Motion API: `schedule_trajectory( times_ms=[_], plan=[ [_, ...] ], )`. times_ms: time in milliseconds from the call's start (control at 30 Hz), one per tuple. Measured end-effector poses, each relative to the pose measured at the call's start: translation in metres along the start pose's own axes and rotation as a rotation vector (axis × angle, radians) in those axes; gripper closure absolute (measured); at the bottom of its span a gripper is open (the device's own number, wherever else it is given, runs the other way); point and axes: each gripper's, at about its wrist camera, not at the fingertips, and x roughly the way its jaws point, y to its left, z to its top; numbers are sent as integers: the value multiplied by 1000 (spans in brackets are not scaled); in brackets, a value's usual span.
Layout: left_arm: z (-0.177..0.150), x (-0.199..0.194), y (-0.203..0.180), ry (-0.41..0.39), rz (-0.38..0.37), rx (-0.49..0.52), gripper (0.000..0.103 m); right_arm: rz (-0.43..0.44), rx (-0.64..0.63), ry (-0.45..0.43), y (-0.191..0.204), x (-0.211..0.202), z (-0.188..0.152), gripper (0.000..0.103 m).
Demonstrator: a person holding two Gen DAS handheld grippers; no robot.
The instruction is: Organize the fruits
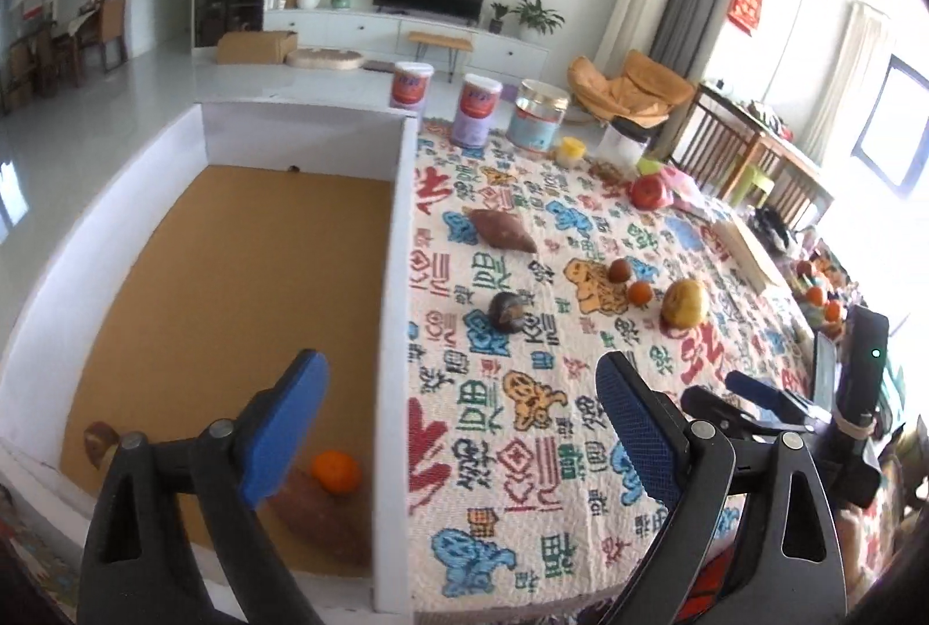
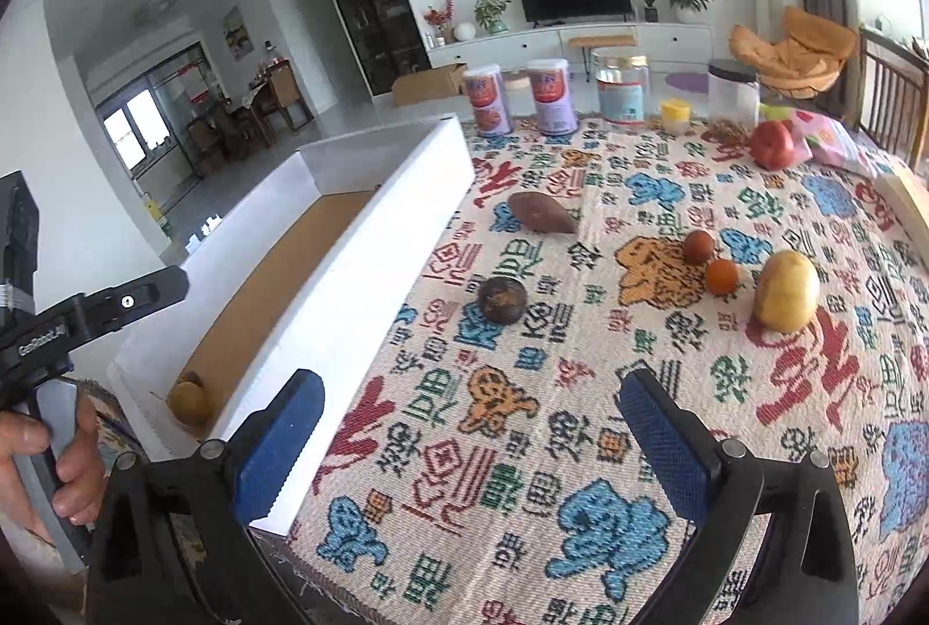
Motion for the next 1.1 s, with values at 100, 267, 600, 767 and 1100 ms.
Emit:
schedule_trajectory(
  times_ms=[100, 267, 600, 767, 1100],
  plan=[
    [-13, 24, -61, 95, -128, 81, 6, -208, 118, 45, -78, 8, -19, 2],
    [-42, 81, -137, 260, -249, 145, 6, -437, 204, 66, -156, 13, -46, 2],
    [-67, 172, -143, 257, -60, 242, 7, -496, 372, 77, -190, 11, -53, 1],
    [-80, 183, -139, 226, -20, 319, 6, -528, 343, 99, -187, 15, -53, 0],
    [-85, 184, -143, 195, -14, 356, 0, -573, 299, 134, -182, 22, -53, 0]
  ],
)
